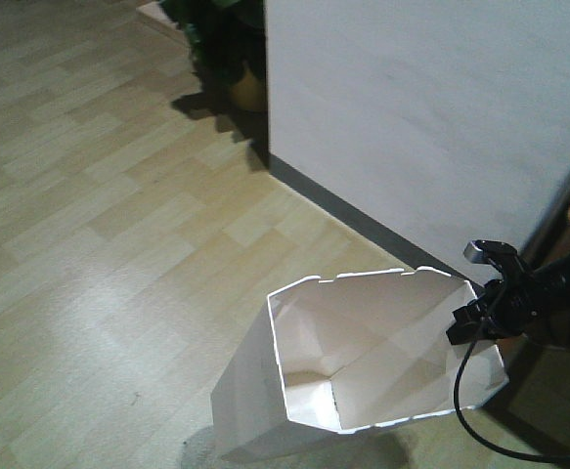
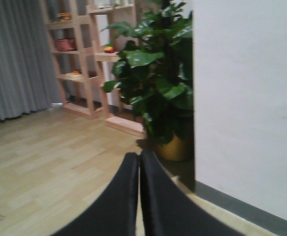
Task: Move trash bin to bedside with robot
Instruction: 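Drive the base turning toward the bed, carrying the bin in the right gripper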
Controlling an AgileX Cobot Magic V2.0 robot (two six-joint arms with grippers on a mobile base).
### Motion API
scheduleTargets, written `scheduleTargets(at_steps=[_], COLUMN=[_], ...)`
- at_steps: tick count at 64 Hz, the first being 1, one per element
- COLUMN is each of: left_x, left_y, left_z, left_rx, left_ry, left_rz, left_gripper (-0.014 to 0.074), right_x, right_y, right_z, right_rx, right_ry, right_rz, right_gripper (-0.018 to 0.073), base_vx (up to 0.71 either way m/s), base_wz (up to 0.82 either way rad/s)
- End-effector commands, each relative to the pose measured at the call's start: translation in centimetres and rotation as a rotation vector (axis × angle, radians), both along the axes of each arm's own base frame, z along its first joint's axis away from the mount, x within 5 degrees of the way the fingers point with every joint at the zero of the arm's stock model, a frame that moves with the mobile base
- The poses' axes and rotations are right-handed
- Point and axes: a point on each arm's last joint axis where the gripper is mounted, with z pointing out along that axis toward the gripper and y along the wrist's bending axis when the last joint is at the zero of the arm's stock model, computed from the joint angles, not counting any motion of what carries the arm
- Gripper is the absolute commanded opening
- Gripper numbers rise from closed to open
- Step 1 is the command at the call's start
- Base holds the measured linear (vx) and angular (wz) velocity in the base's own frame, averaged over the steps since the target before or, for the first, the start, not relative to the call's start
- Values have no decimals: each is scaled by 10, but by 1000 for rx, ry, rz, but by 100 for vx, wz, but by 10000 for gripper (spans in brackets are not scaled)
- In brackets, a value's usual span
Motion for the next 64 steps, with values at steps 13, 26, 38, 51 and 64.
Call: scheduleTargets(at_steps=[13,26,38,51,64], left_x=[0,0,0,0,0], left_y=[-1,-1,-1,-1,-1], left_z=[3,3,3,3,3], left_rx=[-23,-23,-23,-23,-23], left_ry=[-70,-70,-70,-70,-70], left_rz=[-9,-9,-9,-9,-9], left_gripper=[-6,-6,-6,-6,-6], right_x=[5,5,5,5,5], right_y=[12,12,12,12,12], right_z=[35,35,35,35,35], right_rx=[200,200,200,200,200], right_ry=[-9,-9,-9,-9,-9], right_rz=[-11,-11,-11,-11,-11], right_gripper=[-4,-4,-4,-4,-4], base_vx=[9,11,12,12,12], base_wz=[55,63,63,58,47])
